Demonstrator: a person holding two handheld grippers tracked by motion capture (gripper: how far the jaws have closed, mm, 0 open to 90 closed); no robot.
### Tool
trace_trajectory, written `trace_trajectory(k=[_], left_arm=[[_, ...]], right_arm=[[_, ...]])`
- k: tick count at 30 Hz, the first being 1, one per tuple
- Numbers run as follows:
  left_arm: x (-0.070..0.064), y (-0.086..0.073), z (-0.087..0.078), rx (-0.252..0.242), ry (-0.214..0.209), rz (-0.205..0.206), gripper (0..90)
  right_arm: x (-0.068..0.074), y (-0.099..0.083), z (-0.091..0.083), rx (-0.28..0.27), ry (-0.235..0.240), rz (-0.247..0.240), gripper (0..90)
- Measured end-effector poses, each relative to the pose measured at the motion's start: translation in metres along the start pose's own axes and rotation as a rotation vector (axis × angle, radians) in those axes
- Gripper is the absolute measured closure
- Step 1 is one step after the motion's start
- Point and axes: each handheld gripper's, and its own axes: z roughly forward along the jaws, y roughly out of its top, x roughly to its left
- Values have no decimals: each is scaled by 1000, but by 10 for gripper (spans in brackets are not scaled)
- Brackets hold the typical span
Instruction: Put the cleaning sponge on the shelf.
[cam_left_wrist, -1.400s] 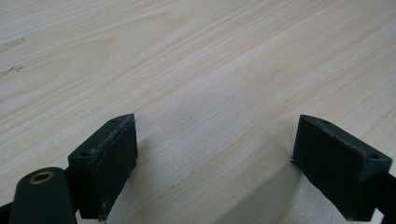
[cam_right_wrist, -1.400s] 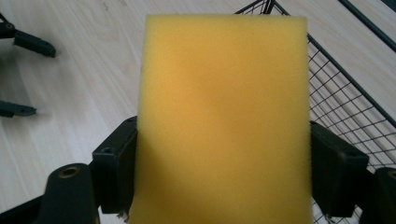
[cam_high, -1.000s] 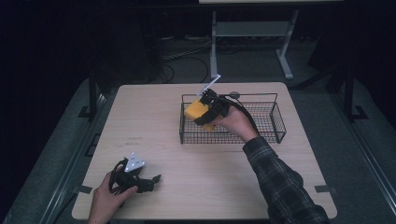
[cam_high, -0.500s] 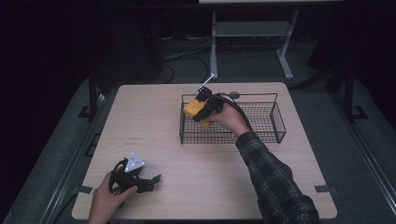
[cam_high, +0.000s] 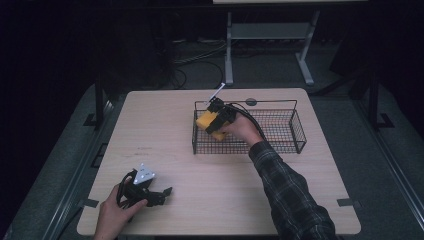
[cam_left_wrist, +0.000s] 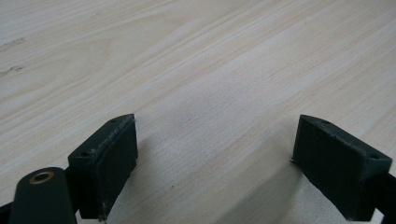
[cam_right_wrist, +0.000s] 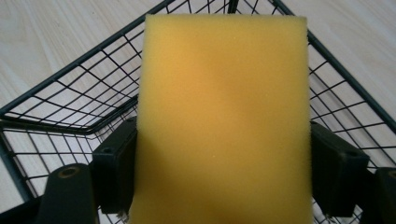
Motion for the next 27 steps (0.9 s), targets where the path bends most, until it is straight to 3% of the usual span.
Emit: trace_trajectory(k=[27], left_arm=[[0,0,0,-1,-1,-1,130]], right_arm=[[0,-1,19,77,30,9,218]])
